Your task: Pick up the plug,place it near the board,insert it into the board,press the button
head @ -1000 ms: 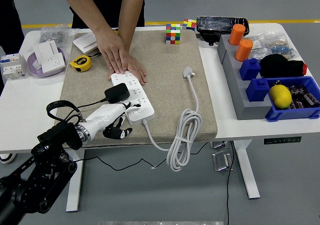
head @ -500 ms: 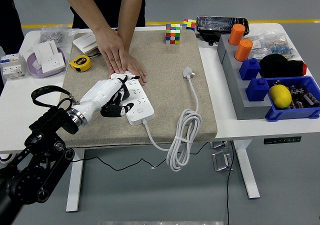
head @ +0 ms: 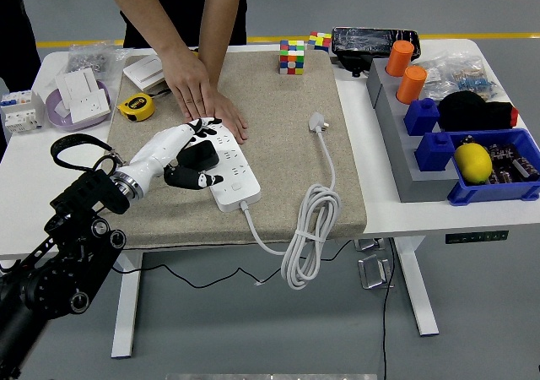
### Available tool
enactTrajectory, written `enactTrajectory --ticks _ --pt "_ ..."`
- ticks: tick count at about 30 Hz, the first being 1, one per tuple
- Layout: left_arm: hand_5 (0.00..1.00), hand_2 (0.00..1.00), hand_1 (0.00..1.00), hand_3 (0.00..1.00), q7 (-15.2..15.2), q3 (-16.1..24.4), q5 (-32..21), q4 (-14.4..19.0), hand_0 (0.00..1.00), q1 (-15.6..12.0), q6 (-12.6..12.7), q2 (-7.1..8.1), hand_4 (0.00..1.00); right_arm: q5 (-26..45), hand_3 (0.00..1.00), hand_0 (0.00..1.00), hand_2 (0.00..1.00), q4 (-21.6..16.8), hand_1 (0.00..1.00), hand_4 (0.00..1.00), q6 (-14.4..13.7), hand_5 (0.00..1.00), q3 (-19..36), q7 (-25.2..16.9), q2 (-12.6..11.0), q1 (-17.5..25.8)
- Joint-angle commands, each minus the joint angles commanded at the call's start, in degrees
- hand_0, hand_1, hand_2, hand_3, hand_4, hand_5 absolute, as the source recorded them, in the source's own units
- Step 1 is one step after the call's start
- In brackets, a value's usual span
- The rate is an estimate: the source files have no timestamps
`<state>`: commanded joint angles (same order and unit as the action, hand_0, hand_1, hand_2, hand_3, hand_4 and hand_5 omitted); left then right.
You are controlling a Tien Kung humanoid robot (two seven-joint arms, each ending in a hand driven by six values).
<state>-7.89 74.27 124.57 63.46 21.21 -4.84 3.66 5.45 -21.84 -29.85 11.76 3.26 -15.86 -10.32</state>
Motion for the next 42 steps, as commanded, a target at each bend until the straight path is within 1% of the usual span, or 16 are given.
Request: enactTrajectory --ticks 3,4,9,10,13,15,16,21,22,27,28,33,34,39,40,42 --pt "0.198 0.786 0.806 0.961 -0.11 0.44 1.04 -1.83 0.692 0.61 0.64 -0.21 0.980 -0.02 0.749 0.810 0.729 0.00 0.760 0.998 0.01 0.998 -0.01 0.08 0.02 -0.01" --pt "0.234 0.798 0.817 0.959 -0.08 0.67 1.41 -2.45 0.695 0.83 0.86 -0.33 0.998 -0.03 0.749 0.810 0.729 0.00 0.760 0.998 0.02 0.998 -0.06 0.11 0.02 -0.04" --pt "0.234 0.798 0.817 0.959 -0.25 2.17 2.92 -6.56 0.695 2.20 2.52 -0.99 0.998 -0.20 0.749 0.810 0.729 -0.04 0.760 0.998 0.04 0.998 0.12 0.13 -0.04 -0.27" --pt "0.234 0.793 0.814 0.914 -0.28 2.33 3.11 -7.23 0.681 2.38 2.75 -1.06 0.998 -0.19 0.749 0.810 0.729 -0.03 0.759 0.998 0.04 0.998 0.12 0.13 -0.05 -0.29" --pt "0.234 0.793 0.814 0.914 -0.37 2.81 3.96 -9.46 0.681 2.90 3.95 -1.34 0.998 -0.17 0.749 0.810 0.729 -0.03 0.759 0.998 0.06 0.998 0.15 0.13 -0.07 -0.29" --pt "0.234 0.793 0.814 0.914 -0.39 2.96 4.37 -10.28 0.681 3.05 4.25 -1.44 0.998 -0.12 0.749 0.810 0.729 0.00 0.759 0.998 0.08 0.998 0.11 0.14 -0.07 -0.26" --pt "0.230 0.759 0.803 0.780 -0.43 3.03 4.83 -10.89 0.656 3.12 4.60 -1.49 0.981 -0.10 0.748 0.810 0.729 0.01 0.759 0.998 0.09 0.998 0.10 0.13 -0.05 -0.21" --pt "0.230 0.759 0.803 0.780 -0.38 3.16 5.43 -12.61 0.656 3.35 5.48 -1.57 0.981 -0.16 0.748 0.810 0.729 0.00 0.759 0.998 0.11 0.998 0.13 0.15 -0.03 -0.19" --pt "0.253 0.743 0.793 0.588 -0.36 3.18 5.43 -12.81 0.648 3.37 5.64 -1.57 0.948 -0.19 0.748 0.810 0.729 -0.01 0.759 0.998 0.10 0.998 0.15 0.15 -0.03 -0.21" --pt "0.253 0.743 0.793 0.588 -0.29 3.16 5.16 -13.43 0.648 3.51 6.50 -1.64 0.948 -0.23 0.748 0.810 0.729 -0.01 0.759 0.998 0.08 0.998 0.09 0.19 -0.05 -0.31" --pt "0.352 0.662 0.758 0.552 -0.29 3.10 4.96 -13.42 0.601 3.52 6.90 -1.65 0.810 -0.23 0.748 0.810 0.729 0.00 0.759 0.998 0.09 0.998 0.09 0.21 -0.05 -0.31" --pt "0.352 0.662 0.758 0.552 -0.33 3.05 4.14 -13.47 0.601 3.59 8.76 -1.70 0.810 -0.23 0.748 0.810 0.729 0.01 0.759 0.998 0.10 0.998 -0.07 0.23 -0.06 -0.30" --pt "0.405 0.631 0.745 0.522 -0.28 2.99 3.79 -13.48 0.575 3.61 9.00 -1.68 0.702 -0.26 0.748 0.810 0.729 0.00 0.759 0.998 0.10 0.998 -0.08 0.25 -0.06 -0.28" --pt "0.405 0.631 0.745 0.522 -0.07 2.79 3.19 -13.80 0.575 3.78 9.10 -1.58 0.702 -0.32 0.748 0.810 0.729 0.00 0.759 0.998 0.09 0.998 -0.24 0.31 -0.09 -0.20" --pt "0.409 0.624 0.740 0.517 -0.07 2.77 3.27 -13.92 0.568 3.78 9.08 -1.57 0.652 -0.32 0.748 0.811 0.729 0.00 0.759 0.998 0.09 0.998 -0.27 0.32 -0.09 -0.18" --pt "0.409 0.624 0.740 0.517 -0.04 2.64 3.49 -14.23 0.568 3.77 8.97 -1.56 0.652 -0.30 0.748 0.811 0.729 0.00 0.759 0.998 0.09 0.998 -0.33 0.32 -0.10 -0.13"
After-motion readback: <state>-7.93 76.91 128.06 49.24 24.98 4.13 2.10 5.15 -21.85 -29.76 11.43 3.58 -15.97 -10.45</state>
